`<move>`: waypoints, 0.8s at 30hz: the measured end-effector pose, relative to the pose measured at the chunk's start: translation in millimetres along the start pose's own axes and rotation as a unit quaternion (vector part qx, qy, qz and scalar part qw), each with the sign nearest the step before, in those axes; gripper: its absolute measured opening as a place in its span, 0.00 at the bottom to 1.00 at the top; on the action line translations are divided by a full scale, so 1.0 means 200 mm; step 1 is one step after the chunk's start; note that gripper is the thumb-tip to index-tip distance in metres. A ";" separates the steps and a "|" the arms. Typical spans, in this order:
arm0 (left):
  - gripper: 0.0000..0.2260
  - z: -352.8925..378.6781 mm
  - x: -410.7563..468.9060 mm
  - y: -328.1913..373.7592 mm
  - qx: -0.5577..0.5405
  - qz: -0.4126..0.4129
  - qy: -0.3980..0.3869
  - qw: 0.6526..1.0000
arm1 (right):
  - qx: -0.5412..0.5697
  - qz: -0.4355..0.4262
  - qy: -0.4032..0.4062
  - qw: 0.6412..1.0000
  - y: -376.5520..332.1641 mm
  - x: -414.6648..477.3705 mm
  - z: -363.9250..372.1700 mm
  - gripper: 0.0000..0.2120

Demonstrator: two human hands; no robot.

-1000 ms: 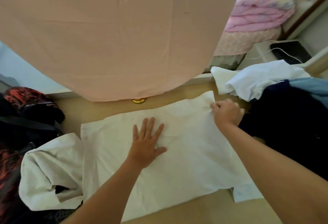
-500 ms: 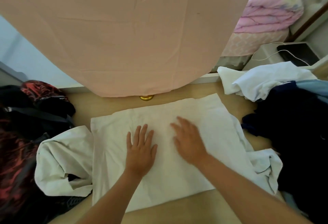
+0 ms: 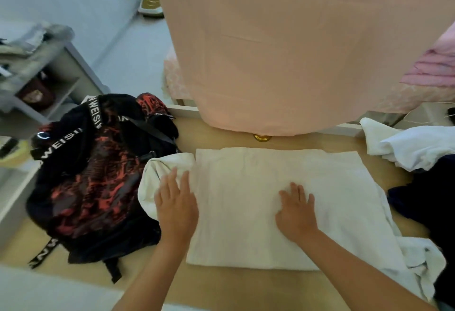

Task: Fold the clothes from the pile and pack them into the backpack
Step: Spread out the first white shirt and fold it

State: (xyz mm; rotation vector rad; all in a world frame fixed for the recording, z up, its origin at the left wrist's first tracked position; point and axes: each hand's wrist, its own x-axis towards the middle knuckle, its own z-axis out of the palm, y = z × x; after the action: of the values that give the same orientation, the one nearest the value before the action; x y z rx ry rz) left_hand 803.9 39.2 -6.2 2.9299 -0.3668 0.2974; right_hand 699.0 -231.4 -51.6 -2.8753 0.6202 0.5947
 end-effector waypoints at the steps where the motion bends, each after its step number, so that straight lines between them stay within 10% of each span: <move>1: 0.26 -0.06 0.03 -0.09 0.025 -0.059 0.010 0.998 | 0.017 -0.024 -0.003 1.000 -0.11 -0.01 -0.04 0.29; 4: 0.34 -0.18 0.09 -0.30 -0.025 -0.234 -0.111 0.966 | 0.129 -0.153 -0.003 0.980 -0.48 -0.07 -0.14 0.27; 8: 0.05 -0.23 0.14 -0.46 -0.163 -0.272 -0.235 0.919 | 0.304 -0.236 -0.064 0.921 -0.91 -0.18 -0.26 0.21; 14: 0.22 -0.22 0.12 -0.53 -0.127 -0.273 -0.270 0.914 | 0.363 -0.195 -0.172 0.895 -1.23 -0.21 -0.32 0.32; 21: 0.02 -0.27 0.11 -0.61 -0.271 -0.223 -0.190 0.917 | 0.438 -0.128 -0.135 0.879 -1.29 -0.21 -0.25 0.15; 24: 0.03 -0.42 0.18 -0.53 -0.453 -0.213 -0.110 0.858 | 0.548 -0.085 -0.100 0.826 -1.31 -0.22 -0.39 0.08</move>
State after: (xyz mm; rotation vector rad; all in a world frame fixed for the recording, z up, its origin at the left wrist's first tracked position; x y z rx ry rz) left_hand 849.9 148.6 66.8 2.0120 0.1181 -0.2313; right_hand 801.1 5.3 51.8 -1.7212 0.4384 0.3219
